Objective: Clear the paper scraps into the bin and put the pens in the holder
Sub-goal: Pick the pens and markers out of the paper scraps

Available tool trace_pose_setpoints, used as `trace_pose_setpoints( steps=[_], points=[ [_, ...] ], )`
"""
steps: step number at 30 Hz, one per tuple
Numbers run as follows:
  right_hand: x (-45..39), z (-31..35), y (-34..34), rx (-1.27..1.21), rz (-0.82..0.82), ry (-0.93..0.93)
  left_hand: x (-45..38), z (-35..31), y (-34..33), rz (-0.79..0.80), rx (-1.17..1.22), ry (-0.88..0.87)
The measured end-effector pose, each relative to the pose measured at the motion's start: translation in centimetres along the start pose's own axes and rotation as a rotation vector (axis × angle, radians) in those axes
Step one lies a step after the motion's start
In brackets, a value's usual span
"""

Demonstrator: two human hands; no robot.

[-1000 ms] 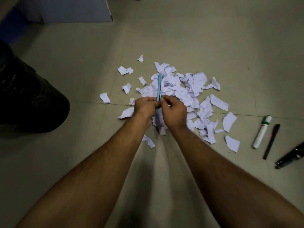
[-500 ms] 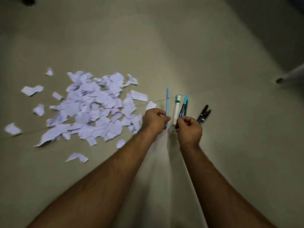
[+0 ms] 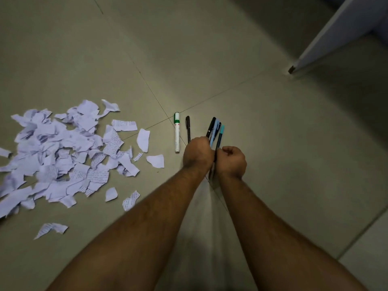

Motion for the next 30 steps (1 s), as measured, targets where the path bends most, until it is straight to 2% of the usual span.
trace_pose_setpoints(
  steps=[4,8,16,19,22,24,26,28,30],
  points=[
    [1.3,0.2,-0.4,-0.062,-0.037,0.031,0.5,0.5,0.8,-0.057,0.023,-0.1],
    [3.5,1.7,-2.2,-0.095,-0.043,0.16,1.2,3.8,3.7,-0.203,0.119,-0.047],
    [11.2,5.6,-10.1,-0.147,0.242,0.359,3.8,15.3,11.6,-0.41,0.214,0.138],
    [15.6,6.1,-13.8,-0.062,0.365,0.577,6.4,20.8,14.2,-0.496,0.215,0.175],
    [17.9,6.1,-14.7,0.131,0.209,0.822,8.8,25.3,15.9,-0.631,0.069,0.218],
    [18.1,4.6,-15.3,0.243,0.12,0.856,10.6,28.7,16.7,-0.73,-0.014,0.346],
    [19.1,2.6,-16.8,0.403,0.151,0.881,12.2,31.6,16.6,-0.773,-0.019,0.449],
    [20.9,1.7,-18.5,0.492,0.231,0.978,12.4,32.7,15.9,-0.747,-0.006,0.411],
    [23.0,2.4,-20.5,0.455,0.324,1.076,11.9,33.0,15.4,-0.707,0.006,0.349]
  ],
)
Point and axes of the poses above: each hand's wrist, its own x-axis away from the middle knuckle, its own y-axis out of the back of the hand, z = x × y, the point moved 8 cm from there along -x, towards the middle knuckle, and after that the axes turned 4 degrees about y, right-handed, at the moved point
